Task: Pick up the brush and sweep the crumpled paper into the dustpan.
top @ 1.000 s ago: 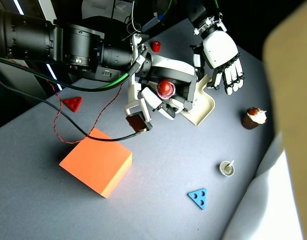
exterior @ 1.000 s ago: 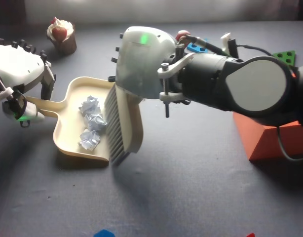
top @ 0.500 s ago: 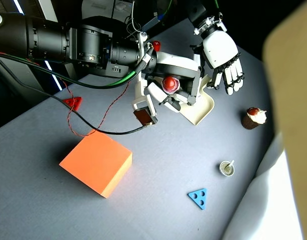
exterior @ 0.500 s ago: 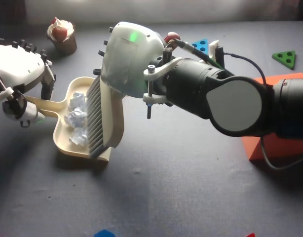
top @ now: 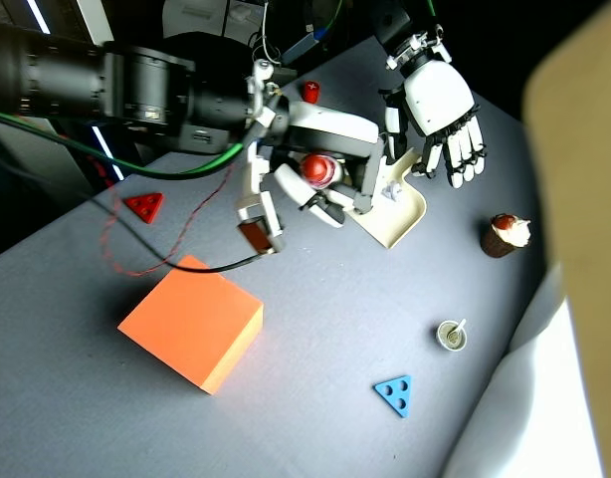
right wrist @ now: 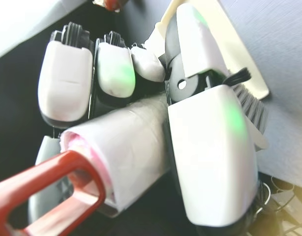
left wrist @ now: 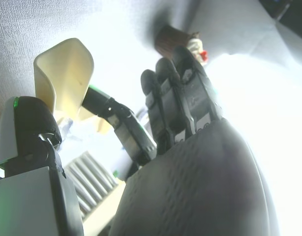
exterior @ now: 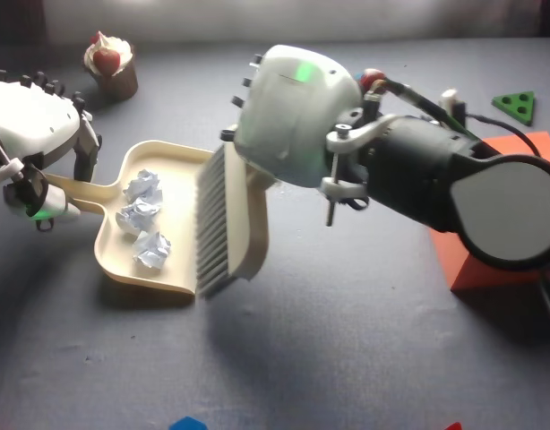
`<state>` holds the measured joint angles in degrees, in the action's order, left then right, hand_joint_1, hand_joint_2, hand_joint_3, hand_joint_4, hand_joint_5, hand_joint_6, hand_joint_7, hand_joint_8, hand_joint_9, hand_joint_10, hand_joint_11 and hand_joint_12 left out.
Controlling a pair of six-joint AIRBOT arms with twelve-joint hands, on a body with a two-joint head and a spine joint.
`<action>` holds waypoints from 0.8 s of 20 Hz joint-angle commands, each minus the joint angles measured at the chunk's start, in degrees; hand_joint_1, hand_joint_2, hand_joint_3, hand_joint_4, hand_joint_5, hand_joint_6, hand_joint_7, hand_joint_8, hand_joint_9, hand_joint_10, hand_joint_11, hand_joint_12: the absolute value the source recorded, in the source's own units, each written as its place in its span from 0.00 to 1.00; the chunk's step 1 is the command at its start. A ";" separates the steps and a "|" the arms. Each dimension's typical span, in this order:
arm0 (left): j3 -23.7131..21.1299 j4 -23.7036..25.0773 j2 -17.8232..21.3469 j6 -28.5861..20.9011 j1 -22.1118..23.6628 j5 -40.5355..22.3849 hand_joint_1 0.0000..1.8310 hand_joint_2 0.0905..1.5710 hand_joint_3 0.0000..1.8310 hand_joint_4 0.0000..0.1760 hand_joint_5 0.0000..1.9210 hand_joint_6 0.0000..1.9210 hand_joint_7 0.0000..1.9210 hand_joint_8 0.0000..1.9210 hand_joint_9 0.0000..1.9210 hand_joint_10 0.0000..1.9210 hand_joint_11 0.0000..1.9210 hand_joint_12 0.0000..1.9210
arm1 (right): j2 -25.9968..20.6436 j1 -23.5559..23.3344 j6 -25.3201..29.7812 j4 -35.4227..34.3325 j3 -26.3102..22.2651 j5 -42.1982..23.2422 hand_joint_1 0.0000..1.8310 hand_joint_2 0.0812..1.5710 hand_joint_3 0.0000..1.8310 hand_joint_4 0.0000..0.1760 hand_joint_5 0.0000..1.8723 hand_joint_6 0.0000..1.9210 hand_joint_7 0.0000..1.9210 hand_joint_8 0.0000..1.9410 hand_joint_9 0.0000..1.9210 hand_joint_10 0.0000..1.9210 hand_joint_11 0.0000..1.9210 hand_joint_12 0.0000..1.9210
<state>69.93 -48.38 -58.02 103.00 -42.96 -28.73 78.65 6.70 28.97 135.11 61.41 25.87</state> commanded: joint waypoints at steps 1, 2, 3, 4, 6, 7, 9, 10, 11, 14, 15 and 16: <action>0.32 1.67 0.10 0.20 0.68 -5.27 0.58 0.68 0.00 0.51 0.54 0.47 0.23 0.00 0.17 0.00 0.12 0.09 | -1.05 -0.62 -0.30 3.63 -0.63 6.14 0.74 0.75 0.00 0.00 0.48 0.99 0.62 1.00 0.74 1.00 0.82 1.00; 0.25 1.71 0.13 0.20 0.68 -5.25 0.58 0.68 0.00 0.49 0.53 0.48 0.22 0.00 0.17 0.00 0.12 0.09 | -1.71 -0.62 -0.30 3.64 -0.98 6.71 0.73 0.75 0.00 0.00 0.43 0.86 0.62 1.00 0.74 1.00 0.82 1.00; 0.19 1.71 0.14 0.22 0.72 -5.25 0.58 0.68 0.00 0.49 0.53 0.48 0.22 0.00 0.17 0.00 0.12 0.09 | -2.53 -0.63 -0.35 3.50 -1.30 7.04 0.73 0.75 0.00 0.00 0.43 0.86 0.62 1.00 0.74 1.00 0.82 1.00; 0.18 1.72 0.14 0.29 0.75 -5.25 0.58 0.68 0.00 0.51 0.53 0.48 0.22 0.00 0.18 0.00 0.13 0.10 | -3.31 -0.63 -1.17 2.43 -1.65 7.18 0.74 0.75 0.00 0.00 0.43 0.83 0.63 1.00 0.74 1.00 0.82 1.00; 0.18 1.72 0.12 0.60 1.02 -5.20 0.57 0.68 0.00 0.83 0.52 0.49 0.22 0.00 0.18 0.00 0.12 0.09 | -5.93 -0.60 -4.79 -2.07 -3.50 7.31 0.64 0.75 0.00 0.00 0.43 0.69 0.65 1.00 0.75 1.00 0.83 1.00; 0.20 1.72 0.09 0.68 1.09 -5.17 0.56 0.69 0.00 0.88 0.51 0.51 0.22 0.00 0.18 0.00 0.12 0.10 | -7.38 0.16 -4.79 -2.11 -4.60 7.43 0.62 0.76 0.00 0.00 0.43 0.66 0.66 1.00 0.75 1.00 0.82 1.00; 0.24 1.71 0.07 0.69 1.16 -5.18 0.57 0.69 0.00 0.66 0.52 0.49 0.21 0.00 0.17 0.00 0.13 0.10 | -10.55 0.91 -5.39 -2.17 -7.26 7.59 0.61 0.76 0.00 0.00 0.43 0.67 0.63 1.00 0.71 1.00 0.79 1.00; 0.24 1.71 0.07 0.69 1.19 -5.18 0.57 0.68 0.00 0.69 0.53 0.47 0.21 0.00 0.18 0.00 0.13 0.10 | -11.86 0.90 -6.59 -2.19 -8.56 7.67 0.61 0.76 0.00 0.00 0.43 0.67 0.63 1.00 0.70 1.00 0.78 1.00; 0.24 1.71 0.06 0.69 1.22 -5.18 0.57 0.68 0.00 0.72 0.53 0.48 0.21 0.00 0.18 0.00 0.13 0.10 | -12.63 0.90 -7.06 -2.21 -9.30 7.68 0.61 0.75 0.00 0.00 0.44 0.65 0.63 1.00 0.70 1.00 0.78 1.00; 0.21 1.72 0.04 0.70 1.27 -5.13 0.57 0.68 0.00 0.78 0.52 0.49 0.22 0.00 0.17 0.00 0.11 0.09 | -14.41 0.89 -9.97 -3.97 -11.36 7.72 0.62 0.74 0.00 0.00 0.46 0.62 0.63 1.00 0.70 1.00 0.78 1.00; 0.21 1.72 0.04 0.70 1.29 -5.12 0.57 0.68 0.00 0.78 0.52 0.49 0.22 0.00 0.17 0.00 0.11 0.09 | -14.65 0.85 -10.89 -4.61 -11.78 8.05 0.62 0.74 0.00 0.00 0.46 0.62 0.63 1.00 0.70 1.00 0.78 1.00; 0.22 1.72 0.04 0.70 1.31 -5.12 0.57 0.68 0.00 0.79 0.52 0.49 0.22 0.00 0.17 0.00 0.11 0.09 | -14.81 0.81 -11.55 -4.95 -12.16 8.30 0.62 0.74 0.00 0.00 0.46 0.62 0.63 1.00 0.70 1.00 0.78 1.00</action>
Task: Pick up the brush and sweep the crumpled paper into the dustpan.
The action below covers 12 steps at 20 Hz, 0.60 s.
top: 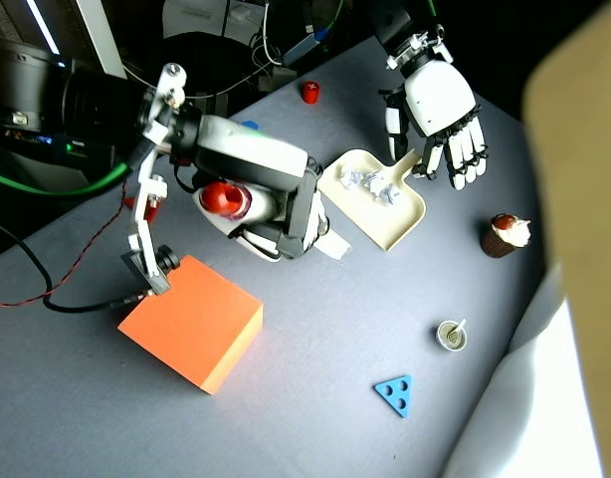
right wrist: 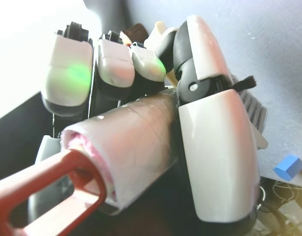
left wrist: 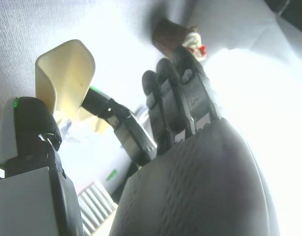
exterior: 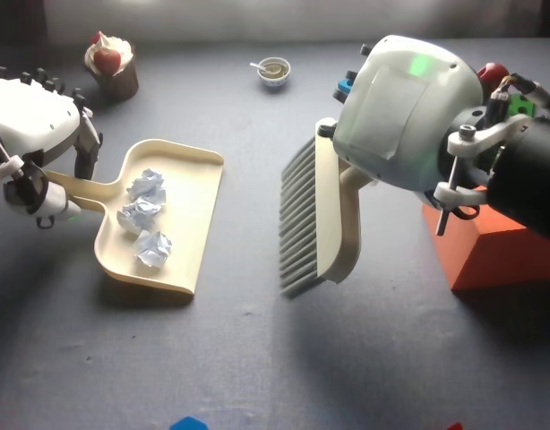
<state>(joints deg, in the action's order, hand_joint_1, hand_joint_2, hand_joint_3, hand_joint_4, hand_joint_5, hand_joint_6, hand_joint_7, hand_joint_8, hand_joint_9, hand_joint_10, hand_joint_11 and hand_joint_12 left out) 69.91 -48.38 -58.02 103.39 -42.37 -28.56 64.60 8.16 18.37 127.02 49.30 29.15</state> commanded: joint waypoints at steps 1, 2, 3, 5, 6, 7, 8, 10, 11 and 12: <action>0.24 1.72 0.04 0.31 0.72 -5.29 0.57 0.68 0.00 0.79 0.52 0.49 0.22 0.00 0.17 0.00 0.11 0.09 | -0.98 -0.65 -1.17 3.07 -0.49 5.05 0.62 0.74 0.00 0.00 0.46 0.62 0.63 1.00 0.70 1.00 0.78 1.00; 0.23 1.72 0.05 0.31 0.71 -5.29 0.57 0.68 0.00 0.78 0.52 0.49 0.21 0.00 0.16 0.00 0.12 0.09 | -1.23 -0.65 -1.42 2.98 -1.06 5.05 0.62 0.73 0.00 0.00 0.48 0.59 0.64 1.00 0.71 1.00 0.79 1.00; 0.23 1.72 0.05 0.31 0.70 -5.28 0.57 0.68 0.00 0.78 0.52 0.49 0.21 0.00 0.16 0.00 0.12 0.09 | -1.48 -0.64 -1.77 2.79 -1.71 5.04 0.62 0.73 0.00 0.00 0.48 0.59 0.64 1.00 0.71 1.00 0.79 1.00; 0.24 1.72 0.05 0.31 0.72 -5.28 0.57 0.68 0.00 0.86 0.53 0.48 0.21 0.00 0.16 0.00 0.11 0.09 | -1.99 -0.62 -2.12 2.78 -2.80 5.03 0.62 0.73 0.00 0.00 0.48 0.59 0.64 1.00 0.71 1.00 0.78 1.00; 0.24 1.73 0.04 0.31 0.73 -5.28 0.56 0.70 0.00 0.74 0.49 0.53 0.19 0.00 0.14 0.00 0.10 0.09 | -2.33 -0.54 -2.41 2.78 -3.40 5.01 0.62 0.73 0.00 0.00 0.47 0.60 0.64 1.00 0.71 1.00 0.79 1.00; 0.22 1.75 0.06 0.31 0.72 -5.28 0.52 0.65 0.00 0.46 0.41 0.20 0.20 0.01 0.15 0.00 0.11 0.10 | -2.60 -0.25 -3.20 2.77 -3.87 4.89 0.62 0.73 0.00 0.00 0.48 0.59 0.64 1.00 0.71 1.00 0.79 1.00; 0.19 1.76 0.18 0.31 0.65 -5.25 0.52 0.62 0.00 0.45 0.40 0.06 0.20 0.00 0.16 0.00 0.12 0.10 | -2.62 0.16 -4.25 2.77 -4.09 4.88 0.62 0.73 0.00 0.00 0.47 0.59 0.64 1.00 0.71 1.00 0.79 1.00; 0.19 1.80 0.24 0.31 0.64 -5.26 0.45 0.59 0.00 0.76 0.30 0.00 0.15 0.00 0.14 0.00 0.11 0.09 | -2.63 0.78 -6.82 1.54 -4.37 4.94 0.62 0.73 0.00 0.00 0.47 0.59 0.65 1.00 0.72 1.00 0.80 1.00; 0.19 1.84 0.24 0.31 0.66 -5.27 0.43 0.58 0.00 0.83 0.26 0.00 0.14 0.00 0.13 0.00 0.11 0.09 | -2.68 0.80 -8.14 -0.20 -4.53 5.02 0.62 0.73 0.00 0.00 0.47 0.59 0.65 1.00 0.73 1.00 0.80 1.00; 0.17 1.87 0.23 0.31 0.70 -5.28 0.43 0.57 0.00 0.85 0.23 0.00 0.13 0.00 0.13 0.00 0.11 0.10 | -2.76 0.80 -9.96 -2.51 -4.68 5.15 0.62 0.72 0.00 0.00 0.48 0.57 0.65 1.00 0.72 1.00 0.80 1.00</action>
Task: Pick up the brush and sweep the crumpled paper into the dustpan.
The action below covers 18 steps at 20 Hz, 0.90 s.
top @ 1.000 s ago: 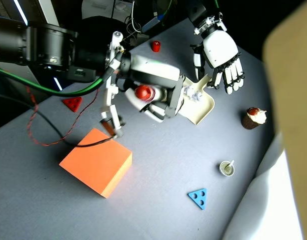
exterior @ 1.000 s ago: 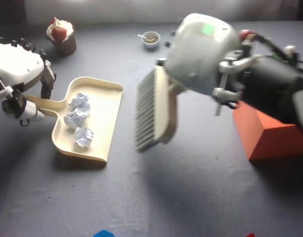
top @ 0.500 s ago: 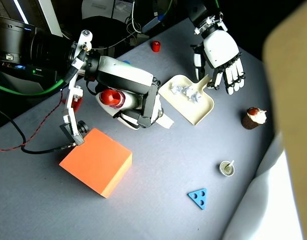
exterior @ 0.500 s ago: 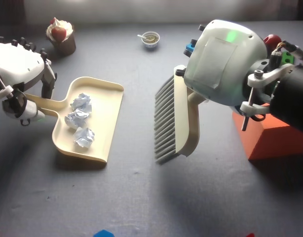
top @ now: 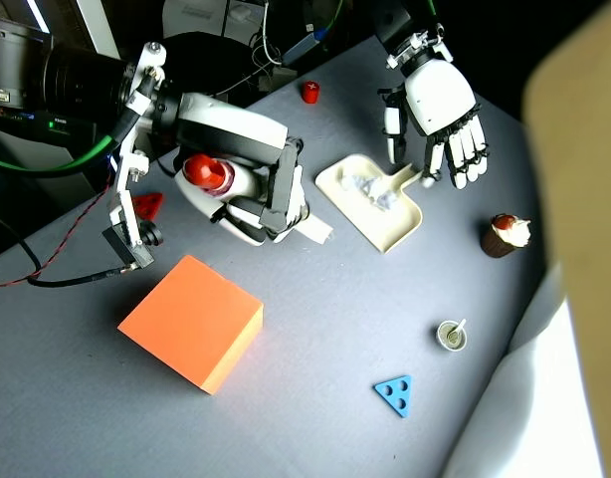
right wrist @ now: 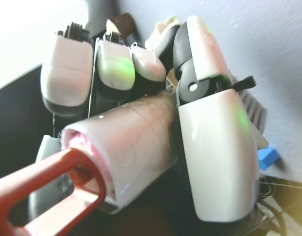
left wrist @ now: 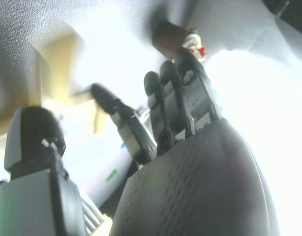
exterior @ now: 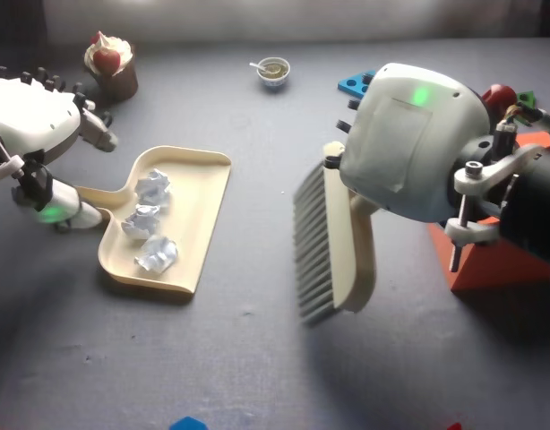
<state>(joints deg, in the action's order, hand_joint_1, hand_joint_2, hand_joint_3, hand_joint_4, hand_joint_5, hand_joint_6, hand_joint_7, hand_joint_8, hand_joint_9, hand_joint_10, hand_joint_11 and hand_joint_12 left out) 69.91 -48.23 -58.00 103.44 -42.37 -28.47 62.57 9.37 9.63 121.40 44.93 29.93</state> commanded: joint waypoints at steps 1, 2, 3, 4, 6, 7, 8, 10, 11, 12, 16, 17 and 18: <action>0.15 1.73 0.21 0.27 0.70 -5.36 0.42 0.57 0.00 0.88 0.22 0.00 0.12 0.00 0.12 0.00 0.11 0.10 | -0.73 -0.40 -2.09 2.23 -0.40 4.55 0.63 0.71 0.00 0.00 0.51 0.53 0.65 1.00 0.72 1.00 0.79 1.00; 0.14 1.76 0.21 0.27 0.72 -5.38 0.43 0.56 0.00 0.85 0.23 0.01 0.13 0.01 0.13 0.00 0.11 0.10 | -0.82 -0.40 -3.07 1.36 -0.61 4.70 0.61 0.69 0.00 0.00 0.53 0.91 0.63 1.00 0.70 1.00 0.77 1.00; 0.14 1.82 0.23 0.27 0.75 -5.38 0.43 0.55 0.00 0.87 0.24 0.00 0.14 0.00 0.13 0.00 0.12 0.11 | -0.96 -0.39 -3.86 0.65 -0.87 4.70 0.59 0.66 0.00 0.00 0.58 0.98 0.62 1.00 0.68 1.00 0.76 1.00; 0.14 1.90 0.31 0.27 0.82 -5.37 0.43 0.55 0.00 0.87 0.24 0.00 0.14 0.00 0.13 0.00 0.12 0.11 | -1.14 -0.39 -4.40 -0.01 -1.16 4.76 0.57 0.62 0.00 0.00 0.62 1.00 0.61 1.00 0.67 1.00 0.75 1.00; 0.08 2.30 0.63 0.27 1.48 -4.97 0.41 0.55 0.00 0.93 0.24 0.00 0.13 0.00 0.12 0.00 0.10 0.10 | -1.41 -0.40 -6.94 -2.43 -1.89 4.89 0.48 0.56 0.00 0.00 0.58 1.00 0.59 1.00 0.64 1.00 0.72 1.00; 0.08 2.35 0.74 0.30 1.74 -4.81 0.42 0.56 0.00 0.90 0.25 0.00 0.13 0.00 0.12 0.00 0.10 0.10 | -1.51 -0.40 -8.36 -3.76 -2.20 4.89 0.45 0.52 0.00 0.00 0.54 1.00 0.58 1.00 0.62 1.00 0.70 1.00; 0.05 2.35 0.84 0.40 2.00 -4.69 0.42 0.56 0.00 0.90 0.25 0.00 0.13 0.00 0.12 0.00 0.10 0.10 | -1.64 -0.40 -9.66 -4.95 -2.48 4.91 0.42 0.52 0.00 0.00 0.53 1.00 0.56 1.00 0.60 1.00 0.68 1.00; -0.15 2.35 1.09 0.62 2.84 -4.28 0.42 0.56 0.00 0.86 0.26 0.00 0.14 0.00 0.12 0.00 0.10 0.10 | -1.80 -0.42 -12.61 -7.92 -2.86 5.49 0.42 0.49 0.00 0.60 0.51 1.00 0.54 1.00 0.59 1.00 0.66 1.00; -0.48 2.34 1.43 0.62 3.41 -4.00 0.41 0.56 0.00 0.90 0.26 0.01 0.14 0.00 0.12 0.00 0.10 0.10 | -1.99 -0.73 -14.53 -10.53 -2.96 5.54 0.41 0.47 0.00 0.74 0.50 1.00 0.54 1.00 0.58 1.00 0.65 1.00; -0.78 2.26 1.71 0.61 3.84 -3.90 0.41 0.56 0.00 0.97 0.27 0.01 0.15 0.01 0.13 0.00 0.10 0.10 | -2.17 -1.08 -15.79 -12.62 -3.06 5.54 0.41 0.44 0.00 0.81 0.49 1.00 0.52 1.00 0.56 1.00 0.63 1.00; -3.18 -0.35 4.02 3.80 8.16 -3.21 0.41 0.56 0.00 0.97 0.27 0.00 0.15 0.00 0.13 0.00 0.09 0.10 | -4.38 -2.40 -18.20 -17.97 -4.60 4.48 0.42 0.39 0.00 0.54 0.27 1.00 0.30 1.00 0.31 1.00 0.34 1.00; -3.58 -1.17 4.29 4.94 8.90 -2.84 0.42 0.56 0.00 0.96 0.27 0.00 0.16 0.00 0.13 0.00 0.09 0.10 | -5.33 -2.39 -17.87 -18.00 -5.16 3.20 0.42 0.39 0.00 0.33 0.23 1.00 0.25 1.00 0.25 1.00 0.26 1.00; -4.02 -2.12 4.58 6.11 9.77 -2.52 0.41 0.56 0.00 0.93 0.27 0.00 0.16 0.00 0.13 0.00 0.09 0.10 | -7.01 -1.99 -16.17 -16.86 -5.97 0.96 0.42 0.39 0.00 0.00 0.27 0.80 0.23 0.95 0.21 1.00 0.17 1.00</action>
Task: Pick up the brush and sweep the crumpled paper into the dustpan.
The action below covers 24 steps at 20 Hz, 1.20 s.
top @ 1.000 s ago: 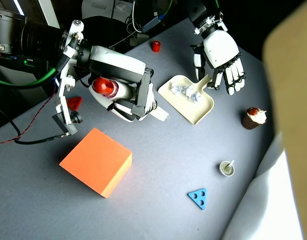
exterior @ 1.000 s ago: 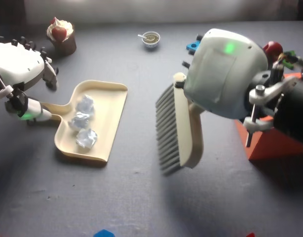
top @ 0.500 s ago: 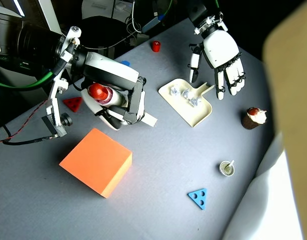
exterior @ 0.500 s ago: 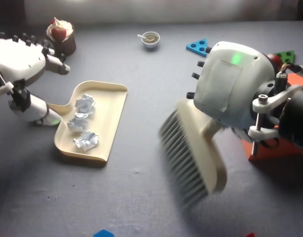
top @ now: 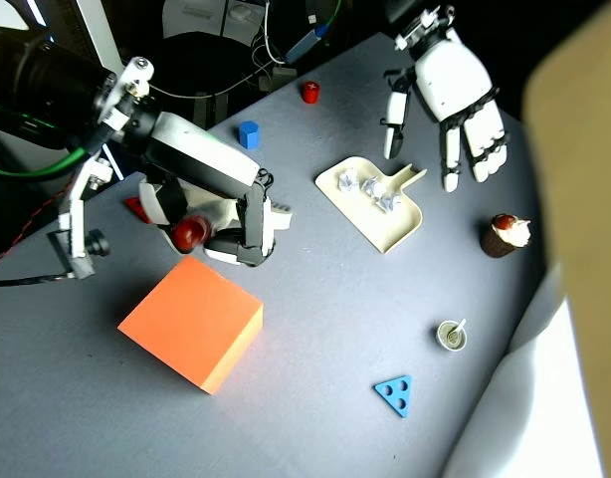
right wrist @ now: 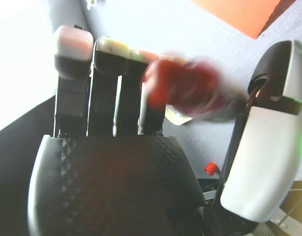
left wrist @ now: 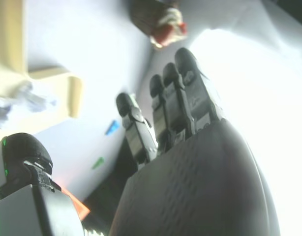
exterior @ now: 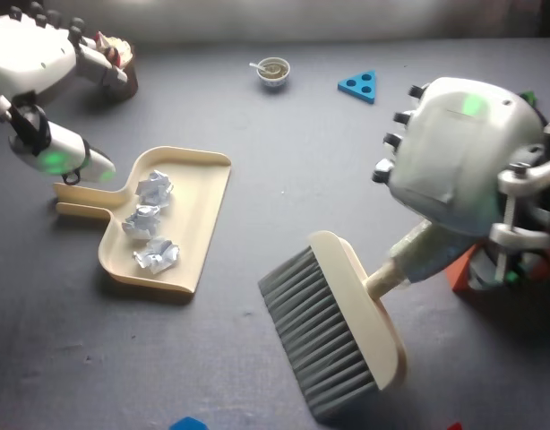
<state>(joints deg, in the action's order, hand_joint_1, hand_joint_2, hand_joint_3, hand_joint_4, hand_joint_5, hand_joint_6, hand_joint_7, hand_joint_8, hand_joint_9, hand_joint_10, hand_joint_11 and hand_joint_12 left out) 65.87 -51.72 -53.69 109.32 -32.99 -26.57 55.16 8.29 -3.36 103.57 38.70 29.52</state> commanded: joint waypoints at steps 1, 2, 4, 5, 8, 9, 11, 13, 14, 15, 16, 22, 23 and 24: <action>-0.34 0.65 0.42 0.24 0.56 -4.46 0.41 0.57 0.00 0.91 0.27 0.00 0.16 0.00 0.13 0.00 0.09 0.10 | -1.72 0.32 2.99 6.52 -0.71 -0.94 0.33 0.43 0.00 0.07 0.25 0.60 0.21 0.77 0.18 0.86 0.11 0.96; -0.71 0.34 0.57 0.24 0.56 -4.76 0.39 0.57 0.00 0.93 0.27 0.00 0.16 0.00 0.13 0.00 0.09 0.11 | -2.91 0.99 6.36 9.57 -1.17 -1.92 0.35 0.40 0.00 0.00 0.26 0.32 0.27 0.40 0.23 0.55 0.12 0.75; -1.81 -0.04 0.93 0.24 0.63 -5.00 0.41 0.56 0.00 0.89 0.29 0.01 0.18 0.01 0.15 0.01 0.11 0.11 | -6.89 2.86 14.32 13.51 -1.97 -4.28 0.33 0.40 0.00 0.00 0.25 0.02 0.32 0.04 0.29 0.15 0.13 0.52; -2.18 -0.04 1.02 0.24 0.88 -4.92 0.40 0.57 0.00 0.94 0.28 0.00 0.17 0.00 0.14 0.00 0.10 0.11 | -8.41 3.55 19.66 15.90 -1.86 -5.53 0.30 0.39 0.00 0.00 0.16 0.00 0.20 0.01 0.19 0.03 0.07 0.36; -3.01 -0.58 0.85 2.09 2.51 -4.73 0.38 0.58 0.00 0.97 0.27 0.00 0.16 0.00 0.13 0.00 0.09 0.11 | -12.89 6.52 52.50 37.35 -0.65 -8.56 0.26 0.39 0.00 0.00 0.08 0.00 0.10 0.00 0.10 0.00 0.08 0.08; -3.24 -0.58 0.48 2.09 2.98 -4.36 0.41 0.57 0.00 0.86 0.28 0.00 0.16 0.00 0.13 0.00 0.09 0.11 | -14.54 7.76 68.38 49.63 -0.47 -7.42 0.25 0.39 0.00 0.00 0.06 0.00 0.09 0.00 0.09 0.00 0.07 0.06; -3.45 0.20 -0.11 1.64 4.05 -2.25 0.38 0.58 0.00 0.93 0.25 0.00 0.16 0.00 0.13 0.00 0.09 0.11 | -16.30 8.99 79.34 56.05 -0.68 -4.10 0.27 0.39 0.00 0.00 0.08 0.01 0.09 0.00 0.09 0.00 0.07 0.05; -4.08 0.42 -0.22 1.64 5.09 -1.70 0.39 0.58 0.00 0.90 0.26 0.00 0.17 0.00 0.13 0.00 0.08 0.11 | -17.56 9.34 83.15 57.37 -1.00 -0.89 0.27 0.40 0.00 0.00 0.09 0.00 0.09 0.00 0.09 0.00 0.09 0.04; -4.42 0.41 -0.06 1.64 5.38 -1.70 0.39 0.58 0.00 0.90 0.26 0.00 0.17 0.00 0.14 0.00 0.08 0.11 | -18.05 9.26 84.05 58.79 -1.46 1.25 0.26 0.40 0.00 0.00 0.09 0.00 0.09 0.00 0.09 0.00 0.09 0.03; -4.60 0.41 0.05 1.73 5.75 -1.57 0.39 0.58 0.00 0.90 0.26 0.00 0.17 0.00 0.14 0.00 0.08 0.11 | -18.41 9.03 85.25 59.36 -1.77 2.12 0.26 0.40 0.00 0.00 0.09 0.00 0.09 0.00 0.09 0.00 0.09 0.03; -4.75 0.37 0.34 2.50 6.81 -0.49 0.41 0.58 0.00 0.84 0.27 0.01 0.16 0.00 0.14 0.00 0.08 0.11 | -19.77 9.55 88.74 59.55 -2.22 4.49 0.26 0.42 0.01 0.00 0.07 0.00 0.08 0.00 0.08 0.00 0.09 0.03; -5.01 -1.27 1.64 6.28 10.45 2.47 0.36 0.60 0.00 0.68 0.24 0.00 0.16 0.00 0.14 0.01 0.10 0.12 | -26.66 15.48 94.11 60.37 -6.91 8.39 0.23 0.44 0.00 0.00 0.09 0.01 0.09 0.01 0.09 0.01 0.10 0.01; -5.13 -1.53 1.78 6.79 10.83 2.51 0.37 0.58 0.00 0.73 0.26 0.01 0.16 0.00 0.14 0.01 0.09 0.12 | -27.88 15.60 94.13 60.37 -8.02 9.38 0.23 0.44 0.00 0.00 0.10 0.00 0.10 0.00 0.10 0.00 0.09 0.01; -5.36 -1.62 2.15 7.18 11.15 2.78 0.39 0.58 0.00 0.82 0.29 0.00 0.16 0.00 0.13 0.00 0.06 0.16 | -28.62 15.60 94.28 60.31 -9.01 10.10 0.25 0.44 0.00 0.00 0.06 0.00 0.08 0.00 0.08 0.00 0.08 0.00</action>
<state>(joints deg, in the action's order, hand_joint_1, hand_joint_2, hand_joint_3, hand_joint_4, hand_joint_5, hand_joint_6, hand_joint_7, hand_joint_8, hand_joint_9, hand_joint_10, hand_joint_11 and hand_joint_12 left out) 60.58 -54.78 -51.94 116.16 -22.59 -20.03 27.09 24.51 90.74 162.39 29.47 32.21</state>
